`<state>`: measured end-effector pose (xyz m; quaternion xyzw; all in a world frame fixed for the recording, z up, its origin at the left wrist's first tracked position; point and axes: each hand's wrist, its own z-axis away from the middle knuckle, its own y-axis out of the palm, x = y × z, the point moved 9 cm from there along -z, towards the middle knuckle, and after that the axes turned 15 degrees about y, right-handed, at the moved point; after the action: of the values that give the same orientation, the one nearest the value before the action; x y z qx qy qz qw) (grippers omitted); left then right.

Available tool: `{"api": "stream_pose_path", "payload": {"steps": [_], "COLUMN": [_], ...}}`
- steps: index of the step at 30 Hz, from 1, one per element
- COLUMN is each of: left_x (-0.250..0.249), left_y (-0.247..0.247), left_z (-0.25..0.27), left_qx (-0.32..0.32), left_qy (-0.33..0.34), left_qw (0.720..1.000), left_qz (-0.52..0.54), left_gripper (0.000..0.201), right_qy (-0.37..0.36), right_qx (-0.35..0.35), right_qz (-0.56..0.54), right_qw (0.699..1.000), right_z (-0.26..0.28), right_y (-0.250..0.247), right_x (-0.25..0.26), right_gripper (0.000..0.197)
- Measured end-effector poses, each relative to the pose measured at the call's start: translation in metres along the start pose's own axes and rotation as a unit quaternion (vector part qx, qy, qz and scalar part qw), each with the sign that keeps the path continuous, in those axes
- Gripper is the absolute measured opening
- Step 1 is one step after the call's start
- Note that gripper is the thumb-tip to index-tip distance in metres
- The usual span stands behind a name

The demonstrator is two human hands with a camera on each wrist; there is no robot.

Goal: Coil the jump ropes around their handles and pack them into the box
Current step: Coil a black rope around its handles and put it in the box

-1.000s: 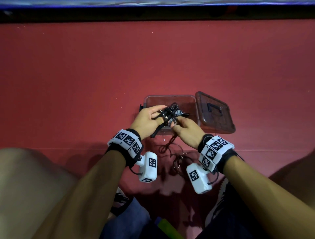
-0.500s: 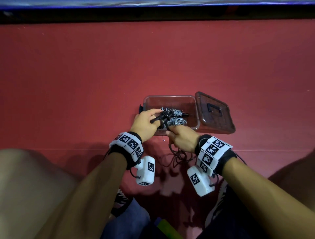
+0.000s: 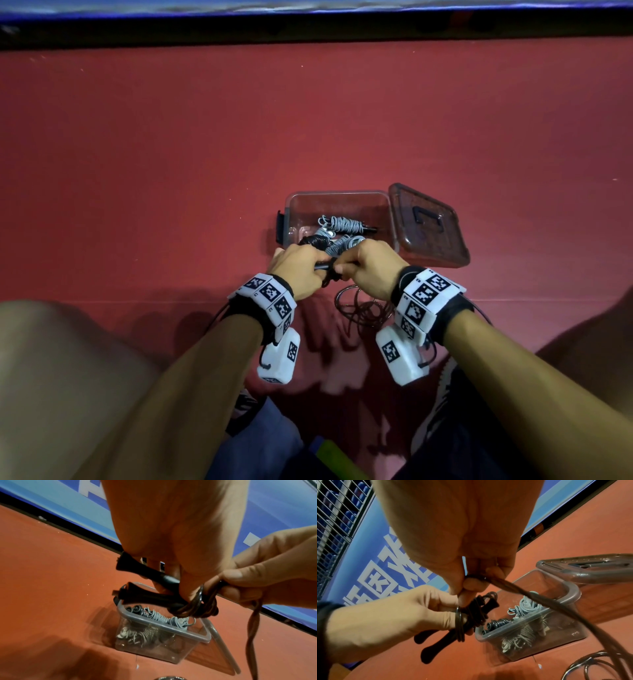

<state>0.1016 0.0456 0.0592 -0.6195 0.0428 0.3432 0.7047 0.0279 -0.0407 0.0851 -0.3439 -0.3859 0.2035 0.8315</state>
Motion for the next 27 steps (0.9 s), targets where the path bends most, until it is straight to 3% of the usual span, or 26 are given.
{"api": "stream_pose_path", "payload": {"steps": [4, 7, 13, 17, 20, 27], "left_x": [-0.002, -0.011, -0.013, -0.009, -0.008, -0.009], "left_y": [0.000, 0.009, 0.005, 0.009, 0.011, 0.002], "left_z": [0.001, 0.003, 0.002, 0.002, 0.003, 0.003], "left_qx": [0.044, 0.079, 0.082, 0.104, 0.103, 0.018], "left_qy": [0.012, 0.029, 0.049, 0.066, 0.069, 0.070], "left_qw": [0.999, 0.996, 0.993, 0.970, 0.955, 0.900], "left_qz": [-0.020, -0.018, 0.075, 0.210, 0.271, 0.429], "left_gripper": [0.029, 0.025, 0.030, 0.017, 0.021, 0.026], "right_qy": [0.001, 0.007, 0.008, 0.011, 0.020, 0.037], "right_qx": [0.029, -0.004, -0.037, -0.021, -0.011, -0.029], "right_qz": [0.019, -0.025, -0.135, -0.237, -0.288, -0.357], "right_qw": [0.999, 1.000, 0.990, 0.971, 0.957, 0.933], "right_z": [-0.001, -0.004, -0.013, -0.013, -0.014, -0.004], "right_y": [0.007, 0.001, -0.015, -0.016, -0.014, -0.025], "right_x": [-0.001, -0.005, -0.018, -0.023, -0.027, -0.026], "right_gripper": [0.017, 0.004, 0.016, 0.012, 0.008, 0.015]}}
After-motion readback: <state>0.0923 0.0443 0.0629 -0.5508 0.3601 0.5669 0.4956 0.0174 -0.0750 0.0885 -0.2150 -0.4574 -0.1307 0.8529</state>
